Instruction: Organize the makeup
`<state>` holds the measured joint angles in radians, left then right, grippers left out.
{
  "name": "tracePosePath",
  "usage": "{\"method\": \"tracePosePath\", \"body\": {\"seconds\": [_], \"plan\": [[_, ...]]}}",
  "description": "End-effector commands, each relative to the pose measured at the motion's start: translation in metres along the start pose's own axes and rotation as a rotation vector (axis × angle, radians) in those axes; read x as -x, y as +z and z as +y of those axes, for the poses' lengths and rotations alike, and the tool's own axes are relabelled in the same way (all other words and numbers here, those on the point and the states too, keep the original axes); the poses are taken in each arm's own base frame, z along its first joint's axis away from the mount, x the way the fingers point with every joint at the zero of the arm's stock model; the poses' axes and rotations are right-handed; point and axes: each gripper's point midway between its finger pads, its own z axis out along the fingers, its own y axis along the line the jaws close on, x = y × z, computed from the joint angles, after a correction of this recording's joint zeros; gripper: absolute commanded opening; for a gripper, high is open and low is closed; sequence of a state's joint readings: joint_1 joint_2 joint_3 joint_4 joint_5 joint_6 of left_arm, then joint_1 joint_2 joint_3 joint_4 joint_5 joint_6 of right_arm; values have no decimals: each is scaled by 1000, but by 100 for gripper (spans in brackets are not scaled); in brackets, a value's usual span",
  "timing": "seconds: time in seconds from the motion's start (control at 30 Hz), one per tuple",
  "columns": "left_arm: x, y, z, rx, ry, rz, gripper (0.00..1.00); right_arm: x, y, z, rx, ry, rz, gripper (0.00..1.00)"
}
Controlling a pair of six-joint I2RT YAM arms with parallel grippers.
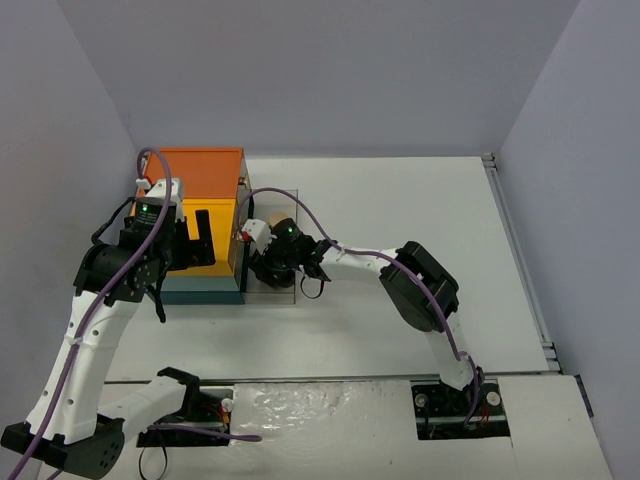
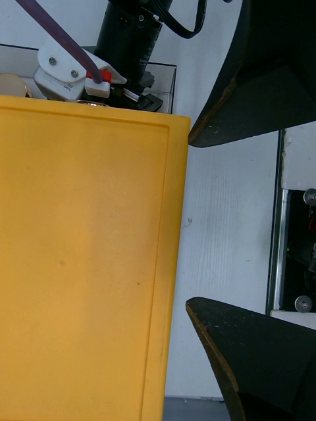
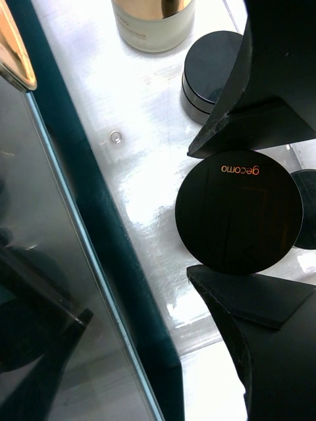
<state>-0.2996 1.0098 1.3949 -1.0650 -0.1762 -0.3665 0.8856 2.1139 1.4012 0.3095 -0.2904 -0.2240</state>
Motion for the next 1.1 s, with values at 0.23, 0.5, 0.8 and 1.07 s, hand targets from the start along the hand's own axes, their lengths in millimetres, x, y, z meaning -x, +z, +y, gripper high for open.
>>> {"method": "tracePosePath", "body": {"seconds": [0.23, 0.5, 0.8, 1.07], "plan": [[25, -9, 0, -10, 0, -86, 97, 67, -9, 4, 13, 4, -162, 23], [23, -10, 1, -4, -4, -83, 97, 76, 0, 3, 2, 19, -200, 27], [20, -12, 4, 2, -11, -82, 97, 68, 6, 8, 10, 38, -186, 53], [20, -12, 2, -6, -16, -84, 97, 62, -2, 6, -9, 36, -165, 72]]}}
